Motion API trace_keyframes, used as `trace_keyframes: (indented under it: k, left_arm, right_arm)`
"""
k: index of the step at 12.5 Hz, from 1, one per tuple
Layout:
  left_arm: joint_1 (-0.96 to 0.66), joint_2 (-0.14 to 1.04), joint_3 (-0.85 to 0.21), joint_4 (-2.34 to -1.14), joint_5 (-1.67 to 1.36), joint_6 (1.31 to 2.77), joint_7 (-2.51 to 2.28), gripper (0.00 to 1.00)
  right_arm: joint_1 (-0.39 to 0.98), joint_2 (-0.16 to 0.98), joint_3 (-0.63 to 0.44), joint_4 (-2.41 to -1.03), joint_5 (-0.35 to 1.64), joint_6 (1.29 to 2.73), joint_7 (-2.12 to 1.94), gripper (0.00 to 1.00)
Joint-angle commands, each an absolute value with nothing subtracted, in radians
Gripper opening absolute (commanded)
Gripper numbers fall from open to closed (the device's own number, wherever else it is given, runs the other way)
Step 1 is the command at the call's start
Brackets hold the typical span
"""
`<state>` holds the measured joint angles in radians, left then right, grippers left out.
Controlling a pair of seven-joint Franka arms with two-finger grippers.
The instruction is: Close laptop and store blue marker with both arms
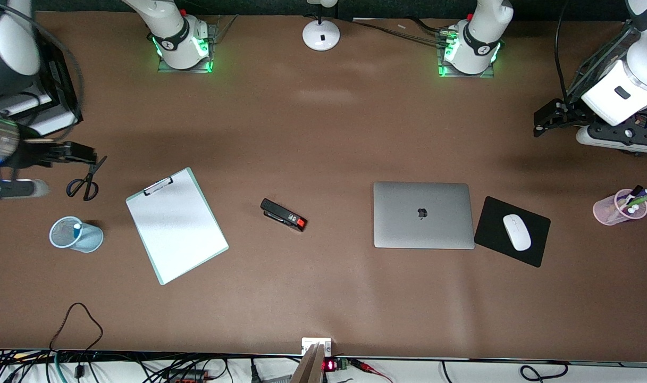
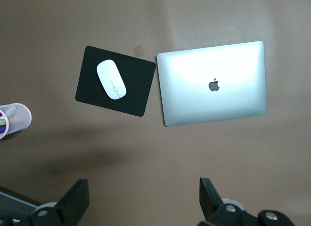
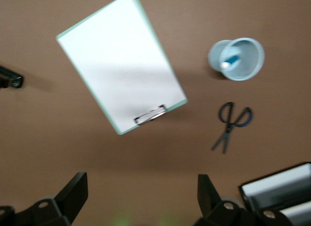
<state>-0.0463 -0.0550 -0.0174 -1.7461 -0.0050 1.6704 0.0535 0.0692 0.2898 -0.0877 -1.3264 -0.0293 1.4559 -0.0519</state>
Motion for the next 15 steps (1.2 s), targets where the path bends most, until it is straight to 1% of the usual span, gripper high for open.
trace_keyframes:
  k: [1,3,5,7,8,9,10,11,15]
  left_arm:
    - [-0.054,-0.046,-0.017,-1.721,0.012,1.658,0.069,1.00]
    - [-0.052,-0.037,-0.014,-1.712,0.014,1.657,0.072,1.00]
    - [-0.051,-0.035,-0.012,-1.712,0.012,1.657,0.069,1.00]
    - [-0.051,-0.043,-0.020,-1.712,0.014,1.649,0.069,1.00]
    - [-0.051,-0.052,-0.023,-1.707,0.041,1.616,0.072,1.00]
    - [-0.051,-0.057,-0.018,-1.677,0.046,1.600,0.072,1.00]
    - [-0.064,-0.055,-0.021,-1.648,0.046,1.554,0.060,1.00]
    - [-0.066,-0.051,-0.031,-1.647,0.048,1.542,0.055,1.00]
    - [-0.048,-0.019,-0.029,-1.646,0.048,1.566,0.041,1.00]
  right_arm:
    - [0.066,0.227,-0.118,-1.359,-0.057,1.482,-0.057,1.00]
    - [0.060,0.216,-0.118,-1.364,-0.049,1.485,-0.048,1.00]
    - [0.060,0.196,-0.118,-1.396,-0.034,1.517,-0.046,1.00]
    - [0.042,0.143,-0.120,-1.480,-0.006,1.564,-0.048,1.00]
    - [0.040,0.117,-0.120,-1.518,-0.003,1.578,-0.049,1.00]
    - [0.041,0.103,-0.120,-1.535,-0.003,1.583,-0.049,1.00]
    - [0.041,0.100,-0.118,-1.540,-0.003,1.580,-0.051,1.00]
    - [0.041,0.092,-0.118,-1.540,-0.003,1.575,-0.051,1.00]
    - [0.037,0.083,-0.118,-1.534,-0.005,1.574,-0.052,1.00]
